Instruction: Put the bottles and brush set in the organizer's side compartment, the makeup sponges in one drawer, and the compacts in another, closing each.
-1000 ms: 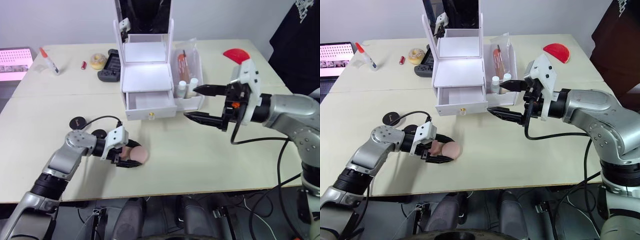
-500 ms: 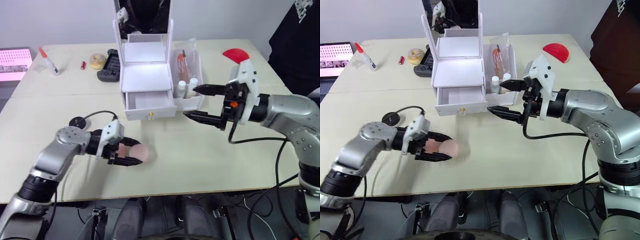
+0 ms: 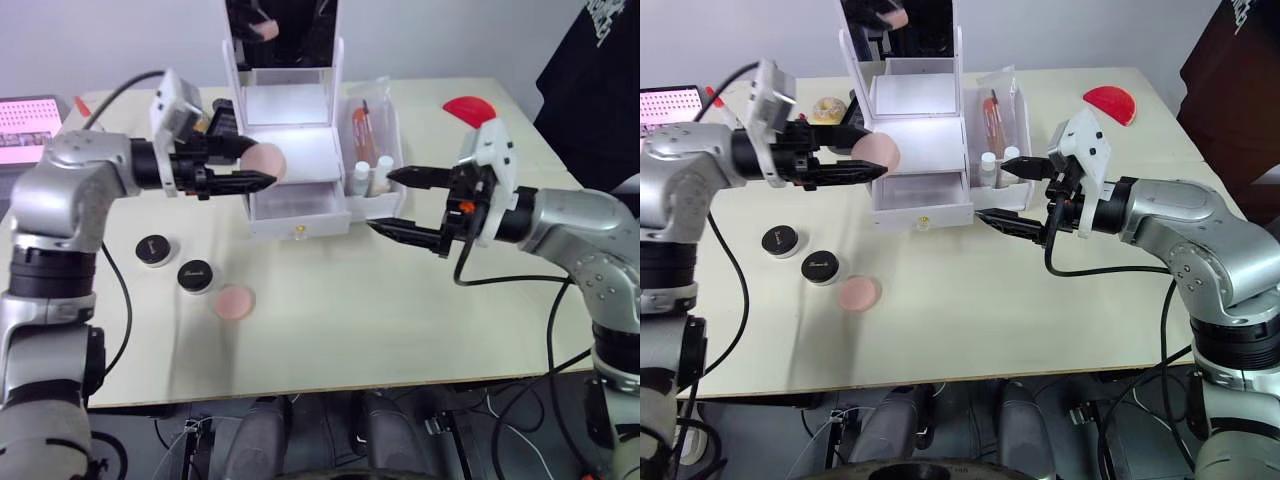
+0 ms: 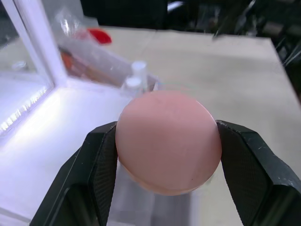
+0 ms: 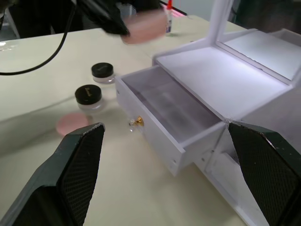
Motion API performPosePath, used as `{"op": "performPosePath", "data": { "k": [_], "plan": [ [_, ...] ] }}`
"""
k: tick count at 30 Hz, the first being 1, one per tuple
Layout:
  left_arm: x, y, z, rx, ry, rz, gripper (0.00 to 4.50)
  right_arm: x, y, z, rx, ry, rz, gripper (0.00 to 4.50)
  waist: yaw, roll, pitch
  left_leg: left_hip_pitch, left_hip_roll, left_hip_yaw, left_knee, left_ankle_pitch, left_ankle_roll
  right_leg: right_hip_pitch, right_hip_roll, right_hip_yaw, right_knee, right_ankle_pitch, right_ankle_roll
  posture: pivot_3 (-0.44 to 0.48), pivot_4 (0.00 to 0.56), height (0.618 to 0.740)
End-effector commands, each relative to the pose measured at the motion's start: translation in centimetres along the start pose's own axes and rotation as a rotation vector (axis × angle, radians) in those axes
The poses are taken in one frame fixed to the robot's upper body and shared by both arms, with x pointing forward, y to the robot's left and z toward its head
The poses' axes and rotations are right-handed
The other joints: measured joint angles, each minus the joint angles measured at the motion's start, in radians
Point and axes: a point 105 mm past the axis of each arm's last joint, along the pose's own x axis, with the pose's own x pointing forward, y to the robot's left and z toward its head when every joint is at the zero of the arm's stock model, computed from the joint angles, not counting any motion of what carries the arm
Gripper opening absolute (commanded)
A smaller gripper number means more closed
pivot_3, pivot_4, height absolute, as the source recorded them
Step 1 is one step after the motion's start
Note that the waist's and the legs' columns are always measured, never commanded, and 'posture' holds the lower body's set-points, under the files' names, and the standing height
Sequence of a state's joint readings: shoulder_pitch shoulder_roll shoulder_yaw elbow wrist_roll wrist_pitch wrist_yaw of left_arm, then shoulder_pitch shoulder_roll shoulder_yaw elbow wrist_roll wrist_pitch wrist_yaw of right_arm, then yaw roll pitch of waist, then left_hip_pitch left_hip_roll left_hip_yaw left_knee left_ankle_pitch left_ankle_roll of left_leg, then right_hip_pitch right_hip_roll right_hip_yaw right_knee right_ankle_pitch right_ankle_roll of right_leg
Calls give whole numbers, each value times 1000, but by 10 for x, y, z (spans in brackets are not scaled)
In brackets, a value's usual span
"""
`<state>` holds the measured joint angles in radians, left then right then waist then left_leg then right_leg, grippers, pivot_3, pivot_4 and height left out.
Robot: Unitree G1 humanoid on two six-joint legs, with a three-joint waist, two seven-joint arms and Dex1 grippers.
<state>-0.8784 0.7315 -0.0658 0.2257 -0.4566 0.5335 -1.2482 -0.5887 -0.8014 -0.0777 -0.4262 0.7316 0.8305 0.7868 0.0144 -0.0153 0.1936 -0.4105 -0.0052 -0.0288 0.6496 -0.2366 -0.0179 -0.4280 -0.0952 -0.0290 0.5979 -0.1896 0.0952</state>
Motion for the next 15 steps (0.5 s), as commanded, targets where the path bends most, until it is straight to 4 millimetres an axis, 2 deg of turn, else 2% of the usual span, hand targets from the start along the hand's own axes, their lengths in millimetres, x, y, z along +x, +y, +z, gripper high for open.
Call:
{"op": "performPosePath", "data": {
  "k": [1, 15],
  "plan": [
    [3, 1, -8, 42, 33, -26, 2635, 2, 5, 10, -39, -33, 4, 4500, -4, 0, 0, 0, 0, 0, 0, 0, 0, 0, 0, 0, 0, 1, 1, 0, 150, 737],
    [6, 9, -34, 32, 103, -12, 2635, -1, 4, 11, -31, -34, -39, 4500, -3, 0, 0, 0, 1, 0, 0, 0, 0, -1, 0, 0, 0, 1, 1, 0, 150, 737]
  ]
}}
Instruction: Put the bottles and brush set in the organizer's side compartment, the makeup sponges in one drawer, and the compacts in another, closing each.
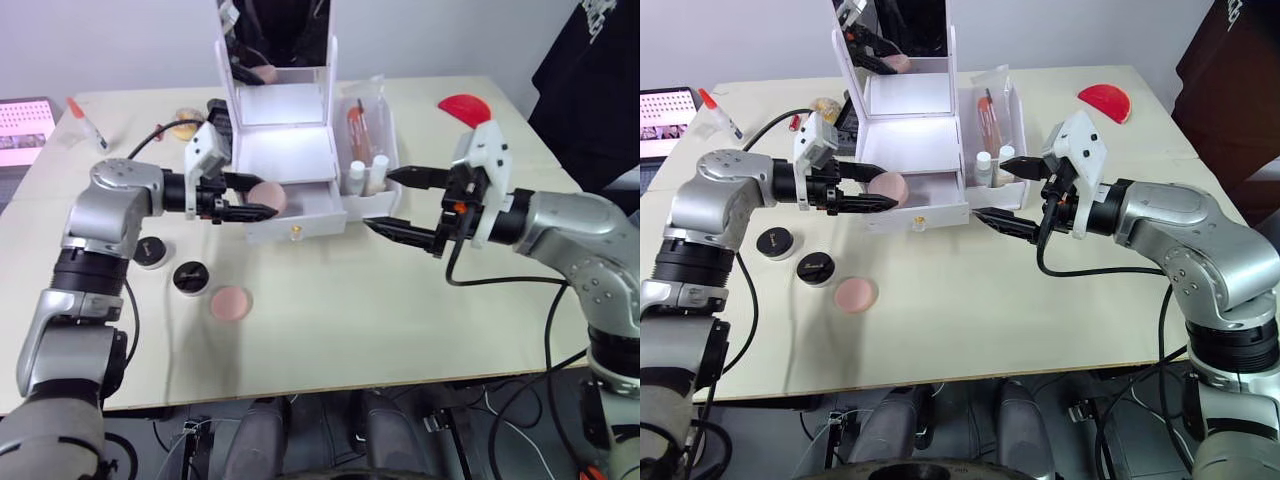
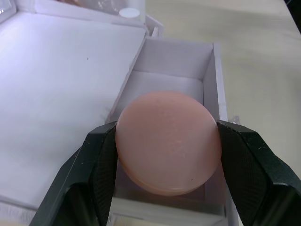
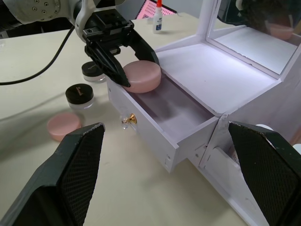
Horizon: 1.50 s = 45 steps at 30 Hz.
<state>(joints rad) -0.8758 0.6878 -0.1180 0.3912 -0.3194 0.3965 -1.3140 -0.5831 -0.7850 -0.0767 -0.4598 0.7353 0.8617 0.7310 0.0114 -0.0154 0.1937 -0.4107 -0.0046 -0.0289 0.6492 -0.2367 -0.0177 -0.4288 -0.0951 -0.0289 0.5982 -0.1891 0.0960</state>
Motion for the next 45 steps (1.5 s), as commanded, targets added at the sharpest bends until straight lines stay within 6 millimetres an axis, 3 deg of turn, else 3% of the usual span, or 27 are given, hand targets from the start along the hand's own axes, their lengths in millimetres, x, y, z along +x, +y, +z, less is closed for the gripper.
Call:
{"op": "performPosePath", "data": {
  "k": [1, 11, 13, 15, 29, 32, 37, 45],
  "plan": [
    [-1, 1, 4, 43, 2, 4, 2635, -4, 2, 12, -37, -41, -10, 4500, 0, 0, 0, 0, 0, 0, 0, 0, 0, 0, 0, 0, 0, 0, 0, 0, 150, 737],
    [3, 3, 0, 39, 16, 7, 2635, -5, 2, 12, -32, -40, -25, 4500, -1, 0, 0, 0, 0, 0, 1, 0, 0, 0, 0, 0, 1, 0, 0, 0, 150, 737],
    [4, 3, 0, 38, 14, 10, 3698, -6, 2, 12, -32, -40, -27, 4500, 0, 0, 0, 0, 0, 0, 1, 0, 0, 0, 0, 0, 1, 0, 0, 0, 150, 737],
    [3, 3, 2, 32, 10, 13, 4467, -6, 2, 12, -32, -40, -29, 4500, 3, 0, 0, 0, 0, 0, 1, 0, 0, 0, 0, 0, 2, 0, 0, 0, 150, 737],
    [-7, -1, 20, 28, -34, -10, 4467, -5, -1, 10, -25, -39, -32, 4500, -1, 0, 0, 0, 0, -1, 2, 0, 0, 1, 0, 0, 3, -1, -2, 0, 150, 737],
    [-19, -5, 26, 22, -64, -18, 4467, -9, -2, 10, -26, -34, -39, 4500, -2, 0, 0, 0, 0, -1, 2, 0, 0, 0, 0, 0, 3, -1, -2, 0, 150, 737],
    [-57, -14, 35, -52, -137, 39, 4467, -36, -14, 2, -21, -6, -108, 4500, -5, 0, 0, 0, 0, -1, 0, 0, 0, 0, 0, 0, 2, -1, -1, 0, 150, 737],
    [-143, -8, -16, -160, -44, 418, 4467, -99, -35, -30, -30, 80, -246, 4500, -2, 0, 0, 1, 1, 0, 0, 0, 0, 0, 0, 0, 2, -2, -2, 0, 150, 737]
  ]
}}
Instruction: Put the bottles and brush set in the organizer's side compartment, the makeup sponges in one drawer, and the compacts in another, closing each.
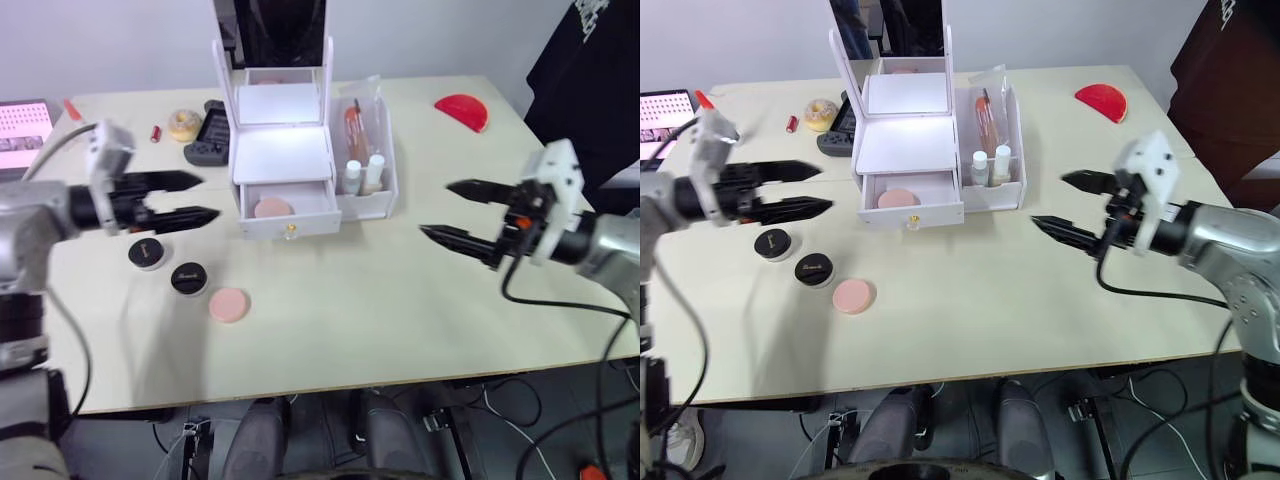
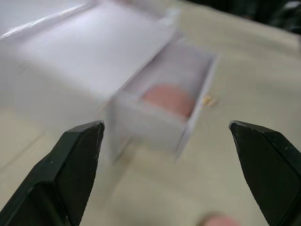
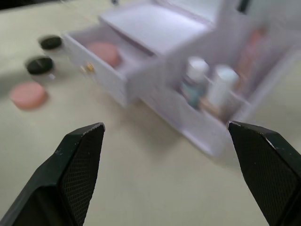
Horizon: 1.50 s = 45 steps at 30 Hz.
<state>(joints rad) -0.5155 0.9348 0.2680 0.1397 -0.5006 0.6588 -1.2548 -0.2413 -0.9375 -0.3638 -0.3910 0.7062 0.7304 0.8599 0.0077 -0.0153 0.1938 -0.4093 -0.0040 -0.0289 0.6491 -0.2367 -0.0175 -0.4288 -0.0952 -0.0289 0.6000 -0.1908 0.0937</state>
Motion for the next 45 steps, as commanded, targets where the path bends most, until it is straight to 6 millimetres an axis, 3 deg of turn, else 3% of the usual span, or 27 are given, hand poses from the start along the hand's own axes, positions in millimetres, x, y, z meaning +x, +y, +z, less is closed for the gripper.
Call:
{"op": "performPosePath", "data": {
  "k": [1, 5, 11, 18, 27, 29, 34, 38, 45],
  "plan": [
    [-35, 15, 5, 57, -10, 158, 4467, -23, -12, 5, -79, -21, -58, 4500, 3, 0, 0, 0, 0, 0, 0, 0, 0, 0, 0, 0, 0, 0, 0, 0, 150, 737],
    [-91, 33, -31, 34, 78, 389, 4467, -63, -29, -21, -34, 27, -169, 4500, 4, 0, 0, 0, 0, 1, -1, 0, 0, 0, -1, 0, -2, 0, -1, 0, 150, 737],
    [-171, 40, -75, -41, 119, 700, 4467, -122, -54, -48, 21, 65, -369, 4500, 4, 0, 0, 0, 2, 2, -1, 0, -1, 0, -2, 0, -4, -1, 0, 0, 150, 737],
    [-195, 38, -87, -55, 83, 813, 4467, -123, -48, -74, 68, 99, -359, 4500, 6, 0, -1, 0, 5, 2, -2, -1, -1, 0, -3, 0, -4, -2, 2, 0, 150, 737],
    [-183, 36, -81, -43, 66, 771, 4467, -115, -46, -73, 73, 87, -340, 4500, 4, 0, -1, 0, 5, 4, -3, -1, -1, -1, -4, 0, -4, -1, 0, 0, 150, 737],
    [-170, 35, -75, -24, 62, 724, 4467, -110, -46, -67, 62, 73, -334, 4500, 5, 0, -1, 0, 5, 4, -2, -1, -1, -1, -4, 0, -4, -1, 0, 0, 150, 737],
    [-128, 25, -61, 8, 48, 570, 4467, -84, -38, -37, 29, 16, -250, 4500, 4, 1, -1, 0, 5, 4, -2, -1, -1, -1, -4, 0, -4, -1, 0, 0, 150, 737],
    [-54, -9, -48, 50, 53, 255, 4467, -29, -15, 11, -27, -66, -24, 4500, 0, 1, 0, 0, 5, 5, -2, -1, -1, -1, -3, 1, -4, 1, -2, 0, 150, 737],
    [-7, -50, -44, 69, 110, -104, 4467, 26, 10, 38, -60, -56, 195, 4500, 1, 0, -1, -1, 3, 6, -2, -1, 0, -3, -1, 1, -3, 0, -3, 0, 150, 737]
  ]
}}
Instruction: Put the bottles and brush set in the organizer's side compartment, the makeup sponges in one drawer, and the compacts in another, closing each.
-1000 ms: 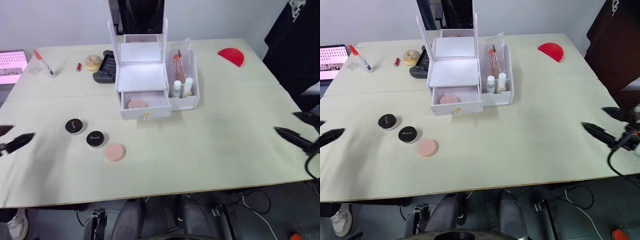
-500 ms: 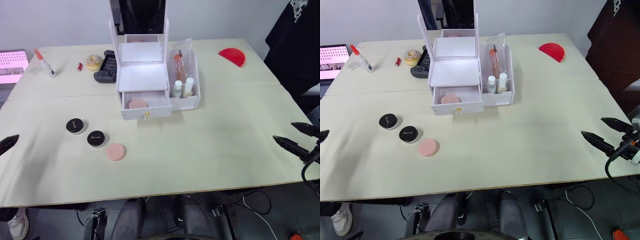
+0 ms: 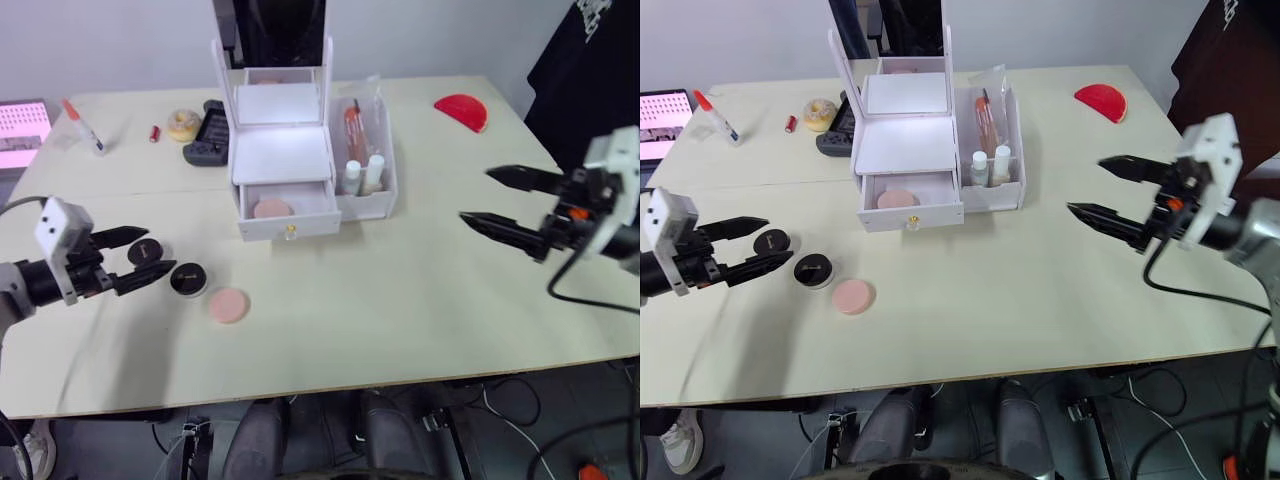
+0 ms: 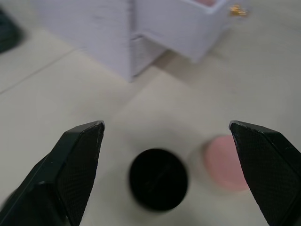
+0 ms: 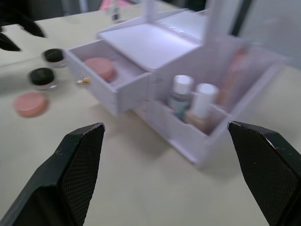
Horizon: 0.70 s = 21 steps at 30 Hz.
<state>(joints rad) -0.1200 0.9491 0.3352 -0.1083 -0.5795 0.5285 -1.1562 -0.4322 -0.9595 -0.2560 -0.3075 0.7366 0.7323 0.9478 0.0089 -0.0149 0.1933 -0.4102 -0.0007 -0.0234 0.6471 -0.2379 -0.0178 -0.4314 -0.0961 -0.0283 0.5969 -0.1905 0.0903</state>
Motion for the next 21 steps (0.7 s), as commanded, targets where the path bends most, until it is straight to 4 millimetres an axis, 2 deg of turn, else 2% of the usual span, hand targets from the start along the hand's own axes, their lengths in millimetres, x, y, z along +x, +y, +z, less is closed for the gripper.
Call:
{"op": "performPosePath", "data": {
  "k": [1, 4, 10, 14, 21],
  "plan": [
    [10, -17, 8, 48, 41, -163, 4467, 16, 7, 15, -26, -10, 82, 4500, 1, 0, 0, 0, 0, 0, 0, 0, 0, 0, 0, 0, 0, 0, 0, 0, 150, 737],
    [22, -24, 2, 95, 95, -268, 4467, 29, 9, 22, -30, -15, 123, 4500, 3, 0, 0, 0, 0, 0, 1, 0, 0, 0, 0, 0, 0, 0, 0, 0, 150, 737],
    [44, -37, -19, 196, 177, -407, 4467, 42, 7, 15, -45, 21, 119, 4500, 2, 0, 0, 0, -1, 0, 1, 0, 0, 1, 0, 0, 0, 0, 0, 0, 150, 737],
    [53, -33, -31, 225, 204, -419, 4467, 44, 12, 19, -48, 4, 120, 4500, 1, 0, 0, 0, -1, 0, 1, 0, 0, 0, 0, 0, 1, 0, 0, 0, 150, 737],
    [61, -25, -36, 275, 234, -428, 4467, 38, 13, 23, -45, 1, 99, 4500, 2, 0, 0, 0, -1, 0, 2, 0, 0, 0, 0, 0, 1, 0, 0, 0, 150, 737]
  ]
}}
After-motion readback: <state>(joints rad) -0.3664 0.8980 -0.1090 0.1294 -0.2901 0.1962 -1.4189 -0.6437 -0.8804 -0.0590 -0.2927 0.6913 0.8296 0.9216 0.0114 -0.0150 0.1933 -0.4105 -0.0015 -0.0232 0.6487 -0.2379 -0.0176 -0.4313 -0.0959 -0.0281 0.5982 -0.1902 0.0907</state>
